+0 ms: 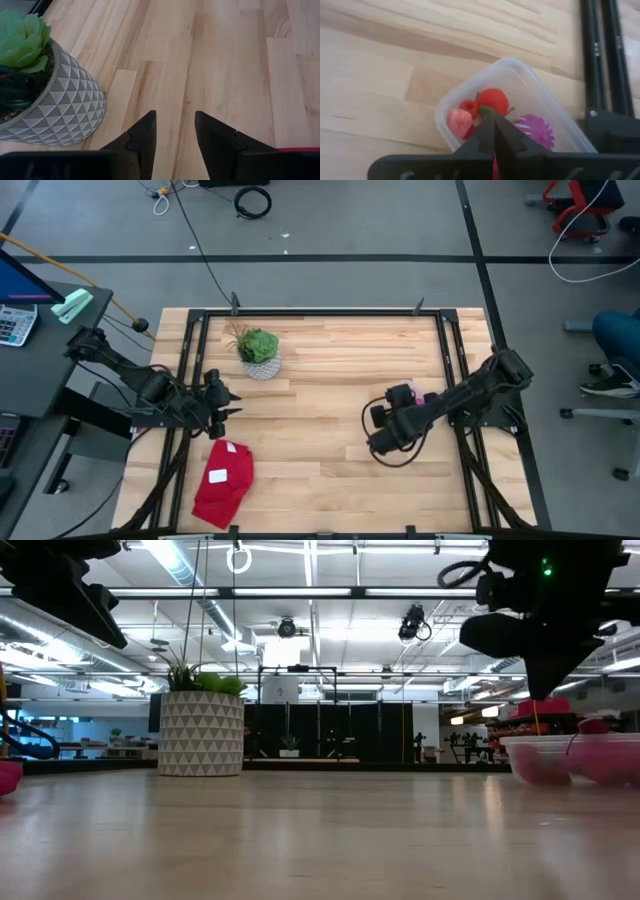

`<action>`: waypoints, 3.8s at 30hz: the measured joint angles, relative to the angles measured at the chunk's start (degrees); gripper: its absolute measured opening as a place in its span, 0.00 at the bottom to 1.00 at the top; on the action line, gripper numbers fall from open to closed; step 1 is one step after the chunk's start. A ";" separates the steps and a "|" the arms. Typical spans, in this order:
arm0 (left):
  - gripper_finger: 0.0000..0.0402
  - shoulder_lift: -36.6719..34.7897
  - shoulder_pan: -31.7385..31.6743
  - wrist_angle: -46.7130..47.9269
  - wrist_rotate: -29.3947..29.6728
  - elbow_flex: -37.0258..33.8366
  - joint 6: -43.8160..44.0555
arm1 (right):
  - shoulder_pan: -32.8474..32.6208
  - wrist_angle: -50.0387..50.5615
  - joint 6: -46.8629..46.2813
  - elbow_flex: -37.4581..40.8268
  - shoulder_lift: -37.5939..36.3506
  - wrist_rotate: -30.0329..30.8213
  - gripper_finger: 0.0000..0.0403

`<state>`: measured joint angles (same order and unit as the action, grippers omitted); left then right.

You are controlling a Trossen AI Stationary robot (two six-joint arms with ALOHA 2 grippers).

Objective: Pick and placing Produce into tupperware
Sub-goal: Adjust the red cherry in the transparent bin, then return to Home Position

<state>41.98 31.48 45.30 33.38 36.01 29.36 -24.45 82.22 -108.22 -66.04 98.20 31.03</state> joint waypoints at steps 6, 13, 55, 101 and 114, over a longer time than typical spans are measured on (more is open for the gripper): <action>0.36 0.02 -0.01 0.02 -0.01 0.00 0.02 | -1.56 -5.01 3.24 0.00 -1.66 -3.80 0.00; 0.38 0.02 0.00 0.02 0.00 0.00 0.04 | -6.82 -4.51 -0.91 0.00 -1.45 -11.12 0.00; 0.35 0.01 -0.01 -0.02 0.00 0.00 0.05 | 4.89 -6.60 3.48 8.48 -1.40 -7.63 0.00; 0.37 -10.98 0.22 7.85 1.50 7.08 12.31 | -1.32 -7.52 42.19 -7.56 -32.80 19.54 0.01; 0.36 -41.92 0.23 9.10 4.58 5.75 5.82 | -8.60 -37.54 41.24 34.07 -59.73 24.52 0.01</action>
<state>0.05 31.72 54.40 37.95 41.76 35.19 -33.04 44.68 -66.99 -31.97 38.47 55.55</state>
